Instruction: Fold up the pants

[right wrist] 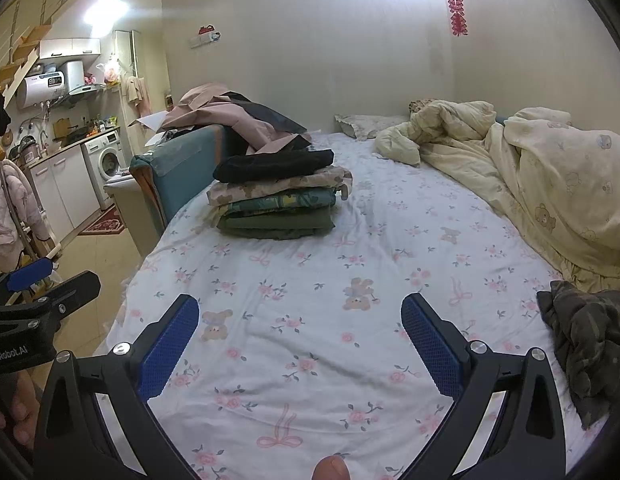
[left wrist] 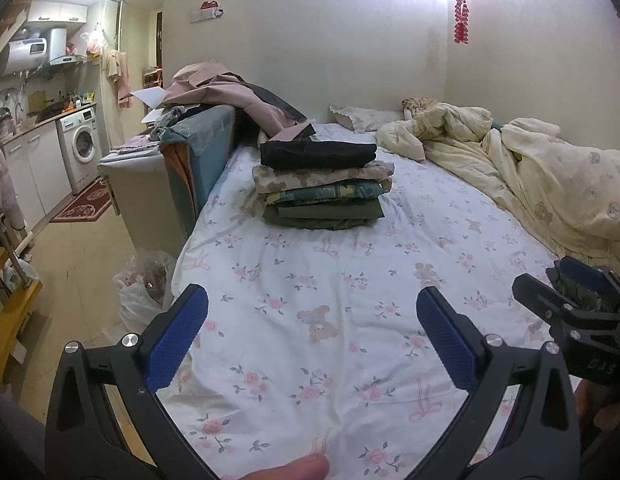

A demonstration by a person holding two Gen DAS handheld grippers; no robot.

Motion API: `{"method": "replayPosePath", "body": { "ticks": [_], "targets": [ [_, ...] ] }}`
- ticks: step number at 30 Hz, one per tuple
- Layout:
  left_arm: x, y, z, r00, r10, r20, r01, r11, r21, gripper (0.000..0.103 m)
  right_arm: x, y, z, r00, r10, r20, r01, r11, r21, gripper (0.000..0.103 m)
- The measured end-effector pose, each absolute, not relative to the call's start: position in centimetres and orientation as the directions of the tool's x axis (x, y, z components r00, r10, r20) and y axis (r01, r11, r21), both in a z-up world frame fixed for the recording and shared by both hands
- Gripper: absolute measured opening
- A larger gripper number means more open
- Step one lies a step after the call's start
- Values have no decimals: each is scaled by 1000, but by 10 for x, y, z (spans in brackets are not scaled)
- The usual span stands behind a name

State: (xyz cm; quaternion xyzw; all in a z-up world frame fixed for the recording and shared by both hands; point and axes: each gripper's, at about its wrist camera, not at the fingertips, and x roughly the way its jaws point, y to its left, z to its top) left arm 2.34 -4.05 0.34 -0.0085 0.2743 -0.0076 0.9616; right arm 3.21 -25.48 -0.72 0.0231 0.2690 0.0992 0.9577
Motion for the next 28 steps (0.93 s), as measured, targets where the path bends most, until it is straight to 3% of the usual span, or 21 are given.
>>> {"method": "replayPosePath", "body": {
  "ticks": [28],
  "targets": [
    [22,-40,6,852,-15,-523,8,1000,-16,103,34,-256,-7,831,204,-518,-180,979,98,103]
  ]
}}
